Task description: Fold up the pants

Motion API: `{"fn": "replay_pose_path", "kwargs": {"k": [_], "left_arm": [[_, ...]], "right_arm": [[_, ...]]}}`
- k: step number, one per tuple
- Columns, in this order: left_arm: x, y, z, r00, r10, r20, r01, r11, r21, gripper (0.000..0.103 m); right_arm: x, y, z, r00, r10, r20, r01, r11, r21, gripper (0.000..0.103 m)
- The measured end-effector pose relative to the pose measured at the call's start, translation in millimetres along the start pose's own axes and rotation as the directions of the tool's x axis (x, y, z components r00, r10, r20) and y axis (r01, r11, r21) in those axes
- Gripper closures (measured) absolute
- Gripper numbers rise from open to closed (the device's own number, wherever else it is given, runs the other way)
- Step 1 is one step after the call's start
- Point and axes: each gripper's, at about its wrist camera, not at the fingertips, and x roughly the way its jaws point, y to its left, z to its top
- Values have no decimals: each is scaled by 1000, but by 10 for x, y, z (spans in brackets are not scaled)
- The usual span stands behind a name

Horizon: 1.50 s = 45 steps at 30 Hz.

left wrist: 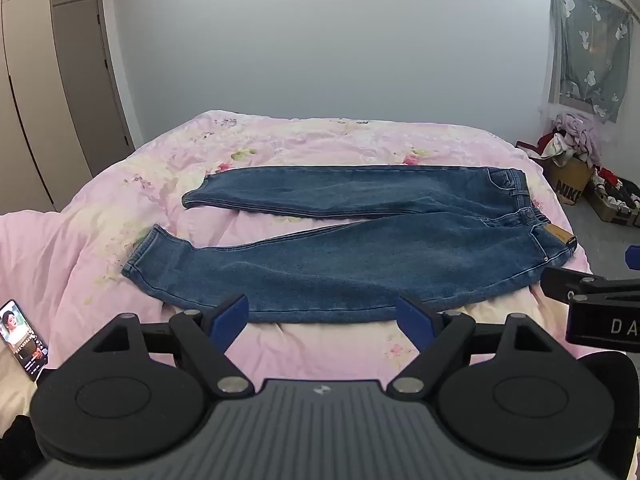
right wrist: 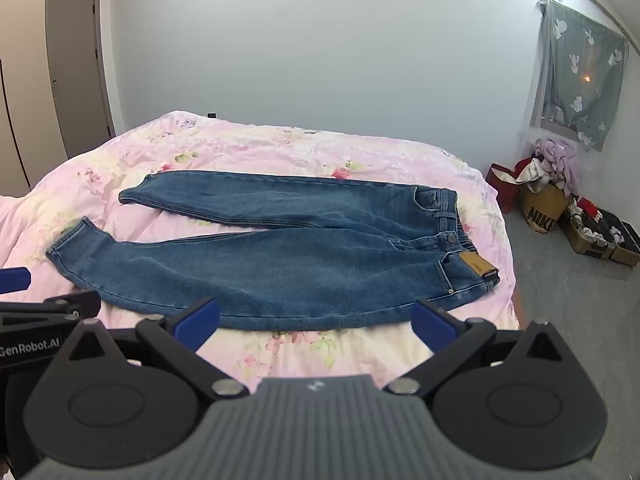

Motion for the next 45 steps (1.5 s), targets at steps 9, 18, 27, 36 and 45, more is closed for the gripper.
{"fn": "replay_pose_path", "kwargs": {"k": [9,18,27,36,45], "left_arm": [[27,-31,-18,999,-42,-28,42,999,-27,7],[45,52,-26,999,-46,-28,45,998,-35,7],[41,46,-23,999,-43,-30,42,999,-33,7],[42,49,-37,999,-43,-31,42,998,-36,7],[50,60,-41,999,-42,-34,40,998,-39,7]], "right_arm": [[3,14,-6,1000,-1,-2,1,1000,2,5],[29,12,-9,1000,-3,-1,3,1000,2,5],[34,13,-14,1000,-2,-6,2,1000,3,5],[37,13,-19,1000,1,-7,-1,1000,2,5],[70,18,-19,1000,1,-9,-1,1000,1,5]]}}
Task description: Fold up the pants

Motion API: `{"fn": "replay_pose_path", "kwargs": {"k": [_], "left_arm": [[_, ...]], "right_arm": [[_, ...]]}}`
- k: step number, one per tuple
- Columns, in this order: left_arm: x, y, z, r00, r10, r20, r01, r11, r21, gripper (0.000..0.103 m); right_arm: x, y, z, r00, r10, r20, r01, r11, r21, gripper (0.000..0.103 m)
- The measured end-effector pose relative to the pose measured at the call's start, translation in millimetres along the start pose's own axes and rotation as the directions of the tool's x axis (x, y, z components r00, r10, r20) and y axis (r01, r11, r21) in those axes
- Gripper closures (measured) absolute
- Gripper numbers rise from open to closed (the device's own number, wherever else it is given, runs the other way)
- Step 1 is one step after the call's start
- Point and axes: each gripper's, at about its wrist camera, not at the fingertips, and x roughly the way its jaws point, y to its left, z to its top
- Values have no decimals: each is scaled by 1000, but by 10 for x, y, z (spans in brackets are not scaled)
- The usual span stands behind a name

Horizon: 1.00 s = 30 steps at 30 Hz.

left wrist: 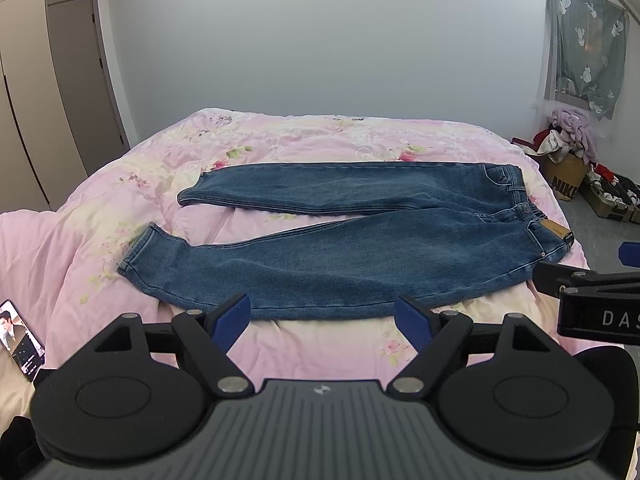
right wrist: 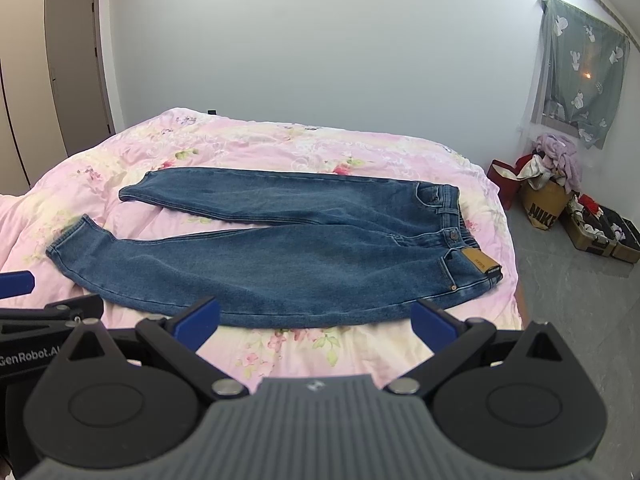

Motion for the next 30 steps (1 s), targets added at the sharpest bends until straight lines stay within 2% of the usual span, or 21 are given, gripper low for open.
{"fn": "replay_pose_path", "kwargs": {"k": [30], "left_arm": [[0,64,24,1000,5,-1,-5,1000,-5,7]], "right_arm": [[19,23,-5,1000,8,-3,-8,1000,-3,5]]}}
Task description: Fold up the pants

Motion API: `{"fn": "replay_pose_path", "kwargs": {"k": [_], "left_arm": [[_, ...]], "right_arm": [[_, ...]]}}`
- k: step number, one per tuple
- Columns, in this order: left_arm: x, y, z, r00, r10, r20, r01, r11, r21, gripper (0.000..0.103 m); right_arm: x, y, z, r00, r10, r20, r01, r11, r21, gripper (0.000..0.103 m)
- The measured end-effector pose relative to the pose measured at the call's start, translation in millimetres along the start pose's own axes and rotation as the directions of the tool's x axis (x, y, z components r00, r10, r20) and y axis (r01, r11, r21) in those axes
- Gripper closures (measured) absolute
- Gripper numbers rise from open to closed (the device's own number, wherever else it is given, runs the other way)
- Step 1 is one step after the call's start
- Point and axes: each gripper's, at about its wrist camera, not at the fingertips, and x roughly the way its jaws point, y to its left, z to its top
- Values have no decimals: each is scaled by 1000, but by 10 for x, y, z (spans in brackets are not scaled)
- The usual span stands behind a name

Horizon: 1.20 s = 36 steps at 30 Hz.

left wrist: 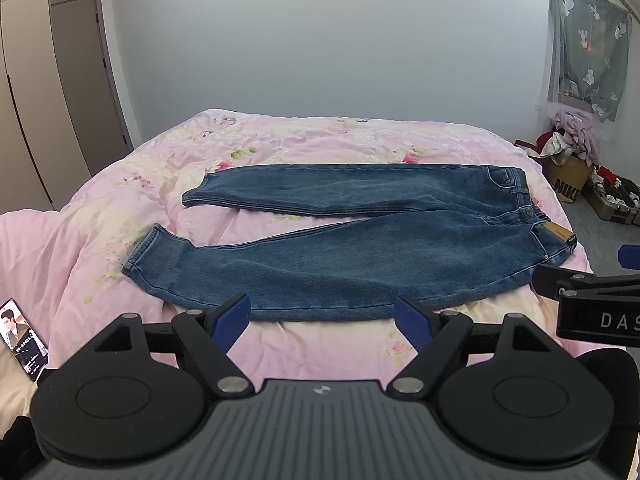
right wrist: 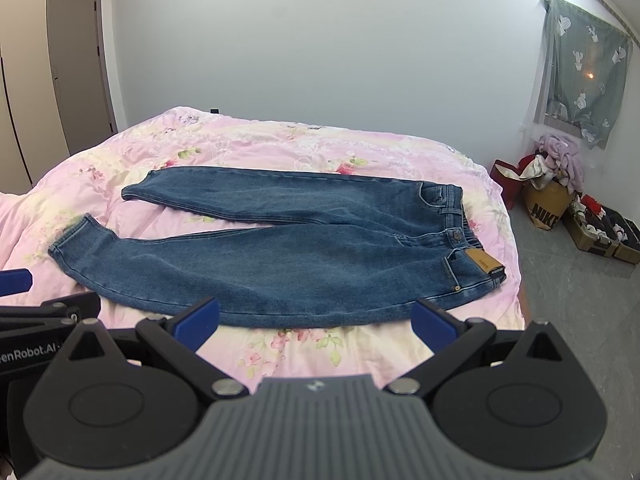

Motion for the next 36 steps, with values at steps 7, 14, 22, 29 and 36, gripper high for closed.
{"fn": "replay_pose_path", "kwargs": {"k": [7,14,22,29,36], "left_arm": [[-12,3,5,1000,0,-1,0,1000,-5,7],[-9,5,2,1000,2,-1,-2,1000,0,7],[130,77,33,1000,22,-13,-22,999,28,7],[524,350,142,997,77,-3,-76,986,150,17],[1037,746,144,995,102,-11,-95,958,272,28]], "right_arm": [[8,-4,1,1000,0,-2,0,1000,-2,5],[22,-7,-1,1000,0,-3,0,1000,-2,5],[212,-100,-17,1000,-9,-26,9,1000,3,5],[492,-370,-27,997,39,67,-32,995,-96,5],[985,-738,46,999,43,10,-39,967,-253,5]]}}
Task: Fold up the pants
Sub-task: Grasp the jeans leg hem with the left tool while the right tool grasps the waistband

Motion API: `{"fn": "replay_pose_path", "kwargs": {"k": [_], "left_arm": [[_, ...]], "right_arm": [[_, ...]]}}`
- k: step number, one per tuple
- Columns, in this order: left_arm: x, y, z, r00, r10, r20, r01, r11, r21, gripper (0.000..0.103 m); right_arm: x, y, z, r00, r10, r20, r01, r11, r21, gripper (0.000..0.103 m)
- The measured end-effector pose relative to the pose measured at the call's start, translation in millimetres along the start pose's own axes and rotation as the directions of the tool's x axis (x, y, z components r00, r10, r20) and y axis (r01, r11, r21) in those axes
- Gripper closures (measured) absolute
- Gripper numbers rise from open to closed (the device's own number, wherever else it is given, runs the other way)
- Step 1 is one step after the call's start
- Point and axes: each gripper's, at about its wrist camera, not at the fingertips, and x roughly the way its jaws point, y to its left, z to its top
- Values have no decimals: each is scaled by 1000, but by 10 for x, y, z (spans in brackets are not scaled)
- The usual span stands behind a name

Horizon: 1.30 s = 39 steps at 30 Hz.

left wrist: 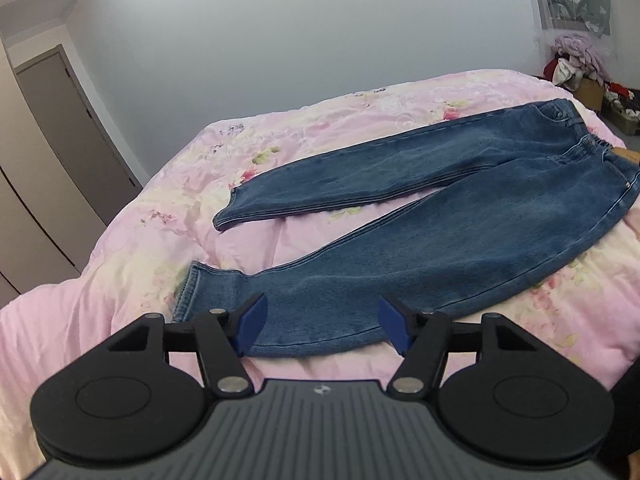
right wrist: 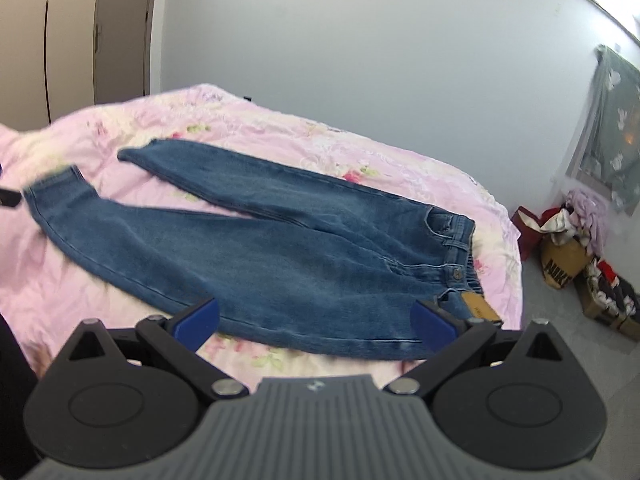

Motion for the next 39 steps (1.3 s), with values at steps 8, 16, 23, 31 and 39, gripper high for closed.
{"fn": "replay_pose_path", "kwargs": {"k": [8,16,23,31,39], "left_arm": [[758,599,-105,995,28,-91,-31,999,-25,28],[1727,1402,-386,950,146,-275,-209,955,-213,30],[2075,1608,-595,926,132,-355,-258,906,-336,30],[2277,1542,-582,904,190,-383,-340,863,-373,37],[2294,1363,-451,873,261,-412,-403,863,-306,70]], "right_arm": [[660,-417,-20,993,-37,-115,30,998,-61,12],[1438,-1053,-46,958,-85,-272,118,987,110,18],[1951,-1589,-194,924,-71,-375,197,931,308,18],[2205,-2046,-447,916,-30,-401,255,814,522,18],[2510,-2328,-706,904,-5,-428,300,720,626,35]]}}
